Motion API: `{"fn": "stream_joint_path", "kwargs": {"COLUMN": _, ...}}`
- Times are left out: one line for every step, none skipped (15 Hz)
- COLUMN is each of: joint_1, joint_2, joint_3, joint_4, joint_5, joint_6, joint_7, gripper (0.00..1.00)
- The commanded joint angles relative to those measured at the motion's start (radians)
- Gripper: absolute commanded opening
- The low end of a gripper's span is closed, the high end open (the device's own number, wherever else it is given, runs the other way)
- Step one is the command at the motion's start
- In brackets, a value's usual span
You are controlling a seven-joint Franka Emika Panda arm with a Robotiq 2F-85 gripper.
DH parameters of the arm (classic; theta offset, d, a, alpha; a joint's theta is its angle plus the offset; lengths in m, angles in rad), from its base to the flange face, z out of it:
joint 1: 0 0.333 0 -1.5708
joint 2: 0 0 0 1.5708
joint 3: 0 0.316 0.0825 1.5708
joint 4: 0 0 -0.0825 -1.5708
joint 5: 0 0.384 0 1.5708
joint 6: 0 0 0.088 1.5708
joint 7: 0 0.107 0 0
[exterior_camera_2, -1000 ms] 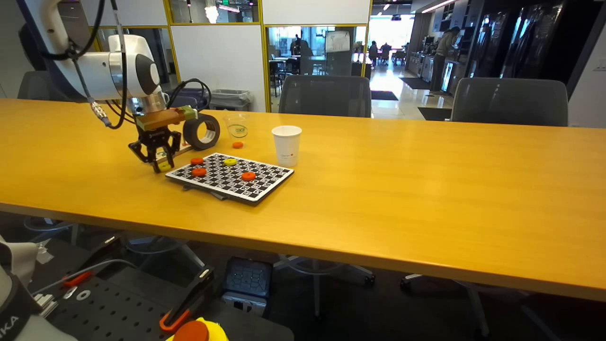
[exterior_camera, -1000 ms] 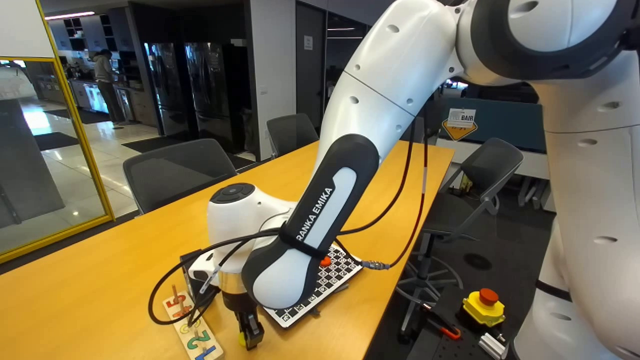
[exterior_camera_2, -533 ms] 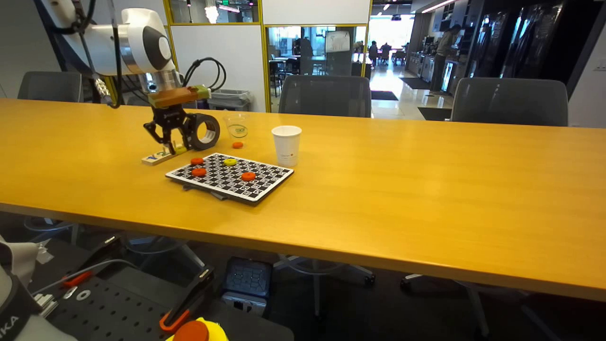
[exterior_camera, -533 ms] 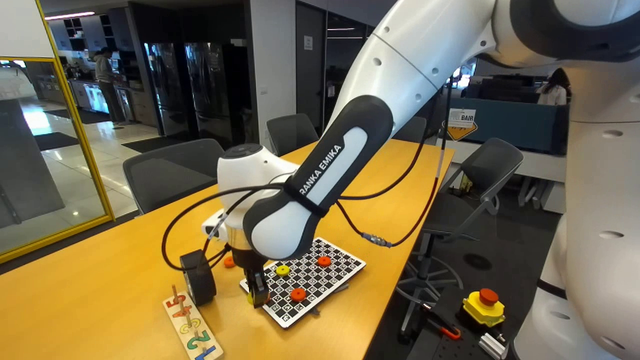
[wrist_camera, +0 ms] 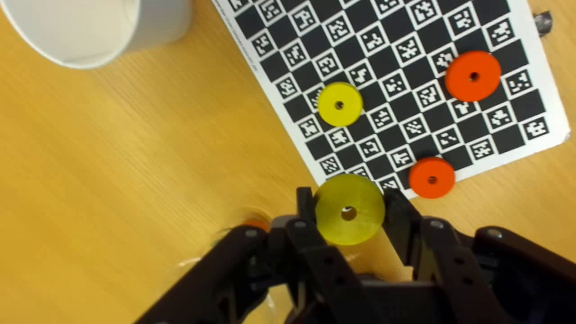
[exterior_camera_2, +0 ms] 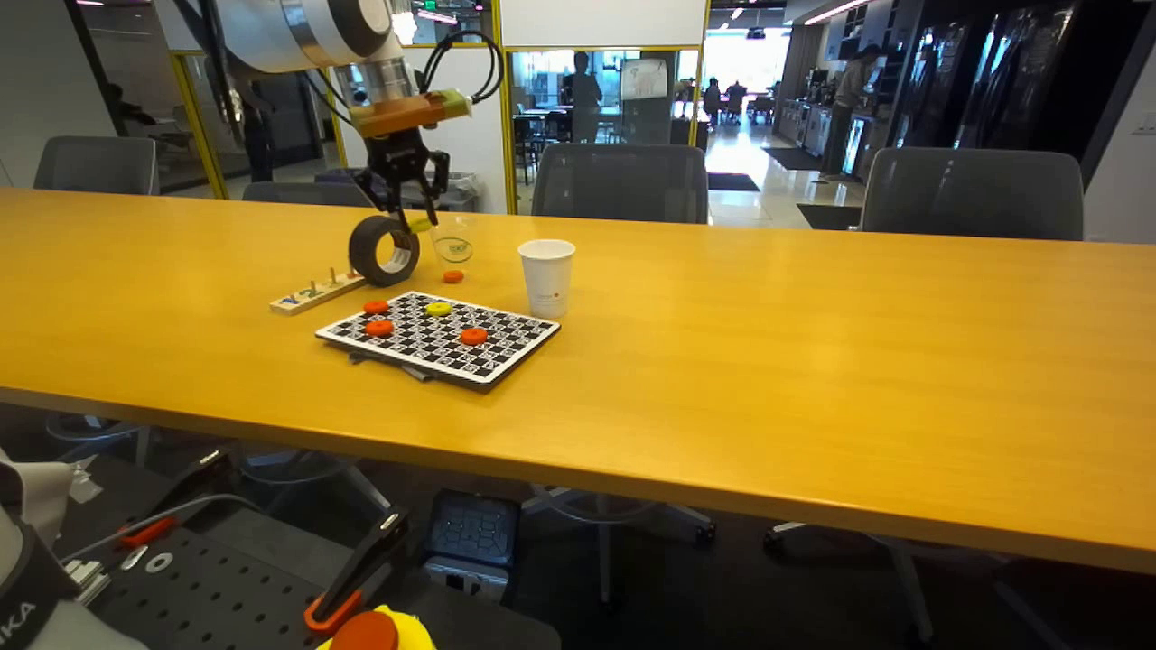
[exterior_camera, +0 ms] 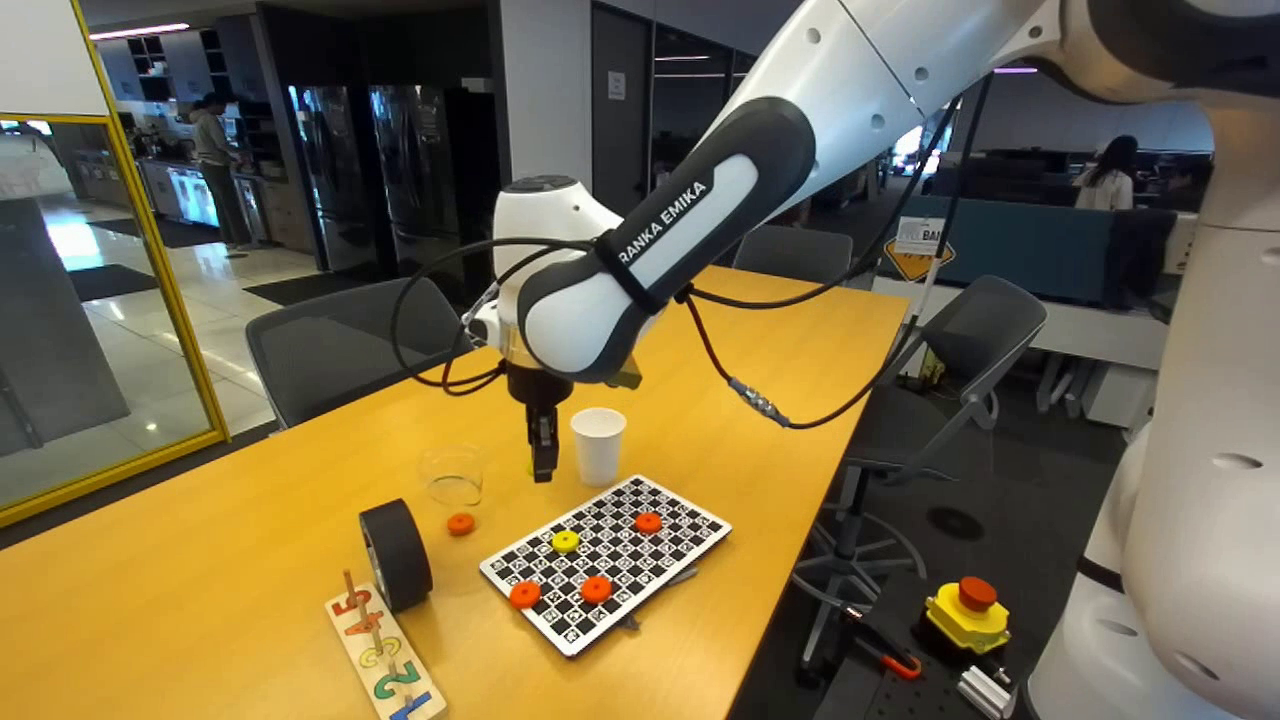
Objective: Place the rings inside the clear cup
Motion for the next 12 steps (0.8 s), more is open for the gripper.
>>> {"fn": "stream_joint_path", "kwargs": {"joint_1": -0.033, "joint_2": 0.036, "joint_3": -0.051, "joint_4": 0.087, "joint_5": 0.03, "joint_6": -0.039, "joint_7": -0.018, "gripper": 0.21}}
{"fn": "stream_joint_path", "kwargs": {"joint_1": -0.044, "joint_2": 0.053, "joint_3": -0.064, "joint_4": 0.115, "joint_5": 0.036, "joint_6": -0.051, "joint_7": -0.02, "gripper": 0.21}}
{"fn": "stream_joint_path", "kwargs": {"joint_1": -0.054, "joint_2": 0.065, "joint_3": -0.075, "joint_4": 0.132, "joint_5": 0.037, "joint_6": -0.053, "joint_7": -0.019, "gripper": 0.21}}
{"fn": "stream_joint_path", "kwargs": {"joint_1": -0.064, "joint_2": 0.085, "joint_3": -0.084, "joint_4": 0.163, "joint_5": 0.041, "joint_6": -0.066, "joint_7": -0.019, "gripper": 0.21}}
{"fn": "stream_joint_path", "kwargs": {"joint_1": -0.073, "joint_2": 0.101, "joint_3": -0.092, "joint_4": 0.184, "joint_5": 0.042, "joint_6": -0.071, "joint_7": -0.02, "gripper": 0.21}}
{"fn": "stream_joint_path", "kwargs": {"joint_1": -0.081, "joint_2": 0.124, "joint_3": -0.097, "joint_4": 0.218, "joint_5": 0.046, "joint_6": -0.088, "joint_7": -0.021, "gripper": 0.21}}
{"fn": "stream_joint_path", "kwargs": {"joint_1": -0.089, "joint_2": 0.143, "joint_3": -0.1, "joint_4": 0.24, "joint_5": 0.049, "joint_6": -0.094, "joint_7": -0.024, "gripper": 0.21}}
{"fn": "stream_joint_path", "kwargs": {"joint_1": -0.097, "joint_2": 0.165, "joint_3": -0.102, "joint_4": 0.266, "joint_5": 0.054, "joint_6": -0.107, "joint_7": -0.024, "gripper": 0.21}}
{"fn": "stream_joint_path", "kwargs": {"joint_1": -0.104, "joint_2": 0.188, "joint_3": -0.103, "joint_4": 0.292, "joint_5": 0.061, "joint_6": -0.119, "joint_7": -0.023, "gripper": 0.21}}
{"fn": "stream_joint_path", "kwargs": {"joint_1": -0.111, "joint_2": 0.204, "joint_3": -0.104, "joint_4": 0.31, "joint_5": 0.063, "joint_6": -0.127, "joint_7": -0.02, "gripper": 0.21}}
{"fn": "stream_joint_path", "kwargs": {"joint_1": -0.119, "joint_2": 0.22, "joint_3": -0.103, "joint_4": 0.327, "joint_5": 0.072, "joint_6": -0.14, "joint_7": -0.022, "gripper": 0.21}}
{"fn": "stream_joint_path", "kwargs": {"joint_1": -0.123, "joint_2": 0.232, "joint_3": -0.105, "joint_4": 0.34, "joint_5": 0.071, "joint_6": -0.15, "joint_7": -0.013, "gripper": 0.21}}
